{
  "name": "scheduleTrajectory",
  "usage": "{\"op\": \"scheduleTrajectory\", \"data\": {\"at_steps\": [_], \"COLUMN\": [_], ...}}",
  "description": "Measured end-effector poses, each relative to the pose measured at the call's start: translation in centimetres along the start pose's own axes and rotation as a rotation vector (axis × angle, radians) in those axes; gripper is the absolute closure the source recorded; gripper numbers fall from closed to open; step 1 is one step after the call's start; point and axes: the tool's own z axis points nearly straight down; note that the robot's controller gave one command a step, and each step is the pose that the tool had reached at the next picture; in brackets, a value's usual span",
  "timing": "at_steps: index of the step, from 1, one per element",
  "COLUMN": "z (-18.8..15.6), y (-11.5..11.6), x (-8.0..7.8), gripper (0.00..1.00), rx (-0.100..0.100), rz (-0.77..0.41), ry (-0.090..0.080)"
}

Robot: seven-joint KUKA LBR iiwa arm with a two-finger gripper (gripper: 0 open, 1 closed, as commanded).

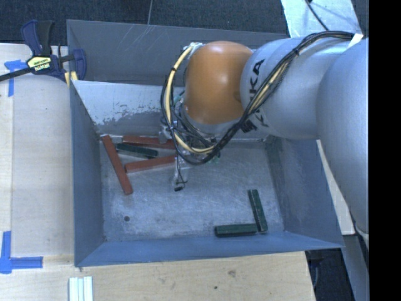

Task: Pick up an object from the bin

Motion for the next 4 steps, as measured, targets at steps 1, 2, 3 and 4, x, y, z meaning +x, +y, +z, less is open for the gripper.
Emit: {"op": "scheduleTrajectory", "data": {"at_steps": [1,2,3,4], "z": [2.6,1.8,5.8,6.3], "y": [0.4,3.4,3.8,7.2], "x": [-0.3,-1.2,-1.0,-1.4], "gripper": [0.0,0.0,0.0,1.0], "rx": [0.0,-0.001,-0.002,-0.003], "rz": [-0.072,-0.312,-0.288,-0.526], "ry": [0.006,0.001,-0.001,0.0]}}
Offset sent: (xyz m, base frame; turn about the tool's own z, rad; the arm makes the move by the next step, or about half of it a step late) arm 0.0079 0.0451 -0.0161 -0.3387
